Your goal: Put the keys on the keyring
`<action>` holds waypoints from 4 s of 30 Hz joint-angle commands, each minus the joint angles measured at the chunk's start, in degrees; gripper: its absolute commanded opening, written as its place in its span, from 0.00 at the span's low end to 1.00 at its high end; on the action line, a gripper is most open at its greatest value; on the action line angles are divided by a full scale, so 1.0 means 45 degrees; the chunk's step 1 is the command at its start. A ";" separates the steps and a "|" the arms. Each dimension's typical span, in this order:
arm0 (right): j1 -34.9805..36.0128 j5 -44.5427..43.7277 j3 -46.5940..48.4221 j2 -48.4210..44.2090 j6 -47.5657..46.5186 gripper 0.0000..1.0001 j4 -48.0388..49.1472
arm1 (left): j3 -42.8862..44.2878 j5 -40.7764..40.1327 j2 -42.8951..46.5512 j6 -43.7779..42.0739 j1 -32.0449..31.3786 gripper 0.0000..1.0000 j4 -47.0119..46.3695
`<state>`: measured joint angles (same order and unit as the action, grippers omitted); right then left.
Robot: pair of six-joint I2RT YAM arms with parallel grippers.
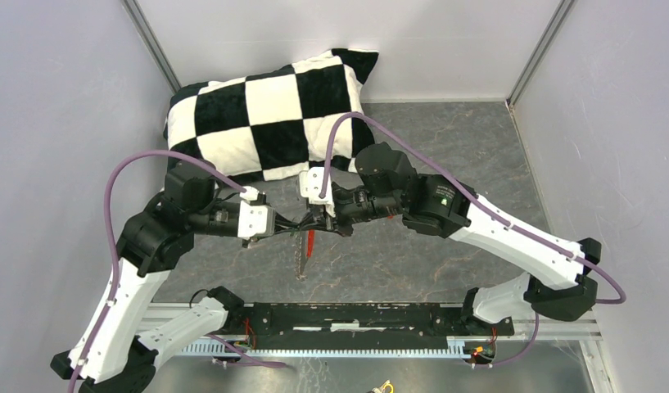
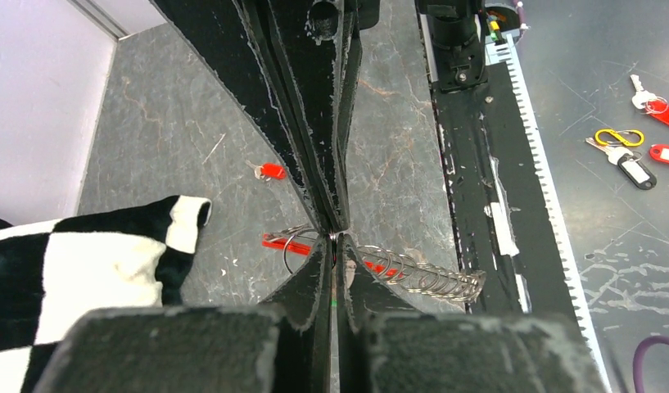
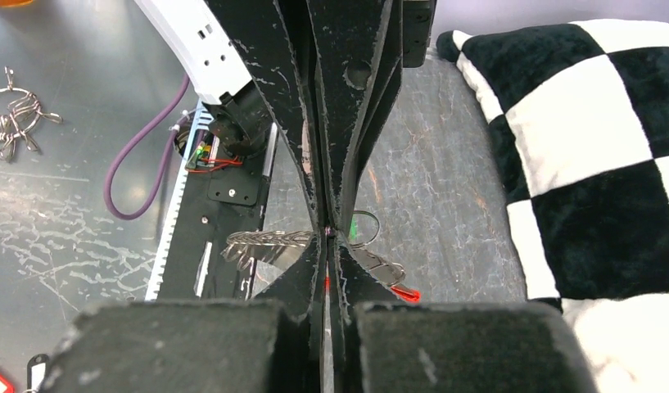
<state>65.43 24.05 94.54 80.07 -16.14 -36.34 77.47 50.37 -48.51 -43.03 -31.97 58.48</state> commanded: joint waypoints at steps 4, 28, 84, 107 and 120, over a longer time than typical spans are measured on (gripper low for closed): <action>-0.0319 -0.0512 -0.1018 -0.1029 0.0480 0.00 0.1669 | 0.0530 0.0516 0.0298 -0.0119 -0.0008 0.25 -0.0269; -0.0595 0.0743 -0.4928 -0.2853 0.3223 0.01 0.7983 | -0.0009 0.0202 0.0725 -0.0043 -0.0006 0.36 -0.1197; -0.0931 0.1112 -0.7283 -0.3378 0.5676 0.08 1.2157 | -0.0383 -0.0691 0.0376 0.3823 -0.0007 0.02 -0.3081; -0.1008 -0.1791 -1.1012 -0.5730 0.3567 0.70 1.1264 | -0.0326 -0.4657 -0.0491 0.3939 -0.0010 0.02 -0.6086; -0.0633 -0.5798 -1.4416 -0.4899 0.3715 0.70 1.6934 | -0.0166 -0.6247 -0.0869 0.6366 -0.0012 0.02 -0.7904</action>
<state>62.48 9.21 32.84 56.31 1.63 26.30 74.98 24.49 -52.27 -18.39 -31.97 27.29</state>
